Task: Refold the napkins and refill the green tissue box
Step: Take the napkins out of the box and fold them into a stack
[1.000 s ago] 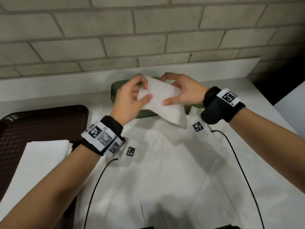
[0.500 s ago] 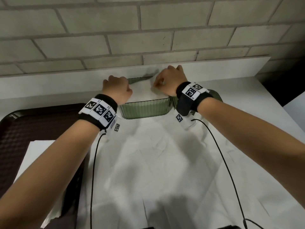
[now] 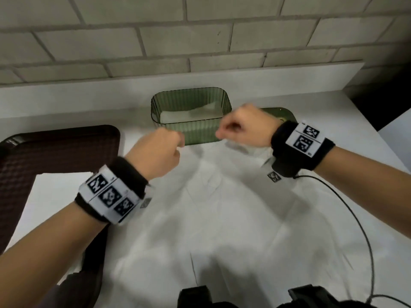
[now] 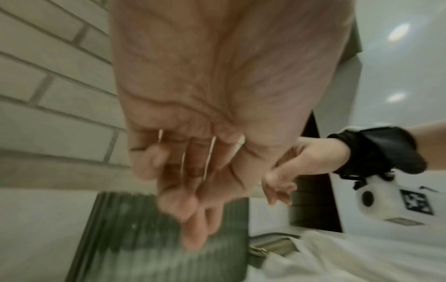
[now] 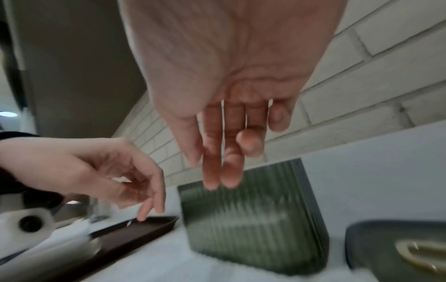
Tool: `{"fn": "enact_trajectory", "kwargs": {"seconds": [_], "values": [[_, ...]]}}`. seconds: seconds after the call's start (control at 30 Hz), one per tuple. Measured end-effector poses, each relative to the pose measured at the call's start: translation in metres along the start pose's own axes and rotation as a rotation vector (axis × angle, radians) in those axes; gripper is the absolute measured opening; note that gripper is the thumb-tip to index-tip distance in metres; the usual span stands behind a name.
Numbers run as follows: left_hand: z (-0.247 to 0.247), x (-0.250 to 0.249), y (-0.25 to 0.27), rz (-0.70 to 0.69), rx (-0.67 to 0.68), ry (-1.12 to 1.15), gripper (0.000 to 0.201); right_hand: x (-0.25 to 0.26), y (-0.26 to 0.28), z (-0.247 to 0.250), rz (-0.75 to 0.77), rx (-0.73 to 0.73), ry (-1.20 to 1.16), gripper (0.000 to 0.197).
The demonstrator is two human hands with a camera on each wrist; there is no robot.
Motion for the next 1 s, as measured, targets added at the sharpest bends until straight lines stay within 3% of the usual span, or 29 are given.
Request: {"fn": "enact_trajectory", "kwargs": {"seconds": [0.03, 0.07, 0.17, 0.27, 0.4, 0.47, 0.6, 0.67, 0.8, 0.87, 1.0], "values": [[-0.01, -0.002, 0.01, -0.008, 0.04, -0.008, 0.036, 0.0, 0.008, -0.016, 0.016, 0.123, 0.028, 0.014], [-0.021, -0.002, 0.018, -0.012, 0.083, -0.011, 0.036, 0.0, 0.017, -0.031, 0.026, 0.249, 0.066, 0.019], [-0.053, -0.001, 0.037, -0.038, 0.282, 0.001, 0.032, -0.01, 0.035, -0.068, 0.055, 0.481, 0.319, 0.059], [-0.077, 0.004, 0.055, 0.0, 0.428, -0.032, 0.063, -0.018, 0.037, -0.078, 0.067, 0.467, 0.454, 0.078], [-0.085, 0.001, 0.065, 0.049, 0.43, -0.171, 0.088, -0.019, 0.032, -0.075, 0.029, 0.465, 0.39, 0.061], [-0.085, -0.001, 0.065, 0.074, 0.439, -0.178, 0.084, -0.019, 0.029, -0.072, 0.026, 0.445, 0.415, 0.051], [-0.085, 0.0, 0.065, 0.128, 0.479, -0.101, 0.077, -0.029, 0.029, -0.068, -0.091, 0.394, 0.349, 0.06], [-0.083, 0.007, 0.067, 0.164, 0.474, 0.0, 0.072, -0.033, 0.031, -0.061, -0.134, 0.365, 0.259, 0.055], [-0.062, 0.019, 0.064, 0.143, 0.352, 0.129, 0.017, -0.039, 0.034, -0.041, -0.145, 0.3, 0.164, 0.038], [-0.047, 0.023, 0.063, 0.159, 0.303, 0.192, 0.028, -0.038, 0.033, -0.029, -0.154, 0.263, 0.088, 0.034], [-0.012, 0.036, 0.06, 0.178, 0.155, 0.263, 0.026, -0.021, 0.022, 0.018, -0.077, 0.116, -0.161, 0.017]]}}
Point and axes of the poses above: each hand's wrist, its own y-axis away from the middle knuckle, its own z-axis out of the back of the hand, x = y × z, the point moved 6 cm from there along -y, towards the middle knuckle
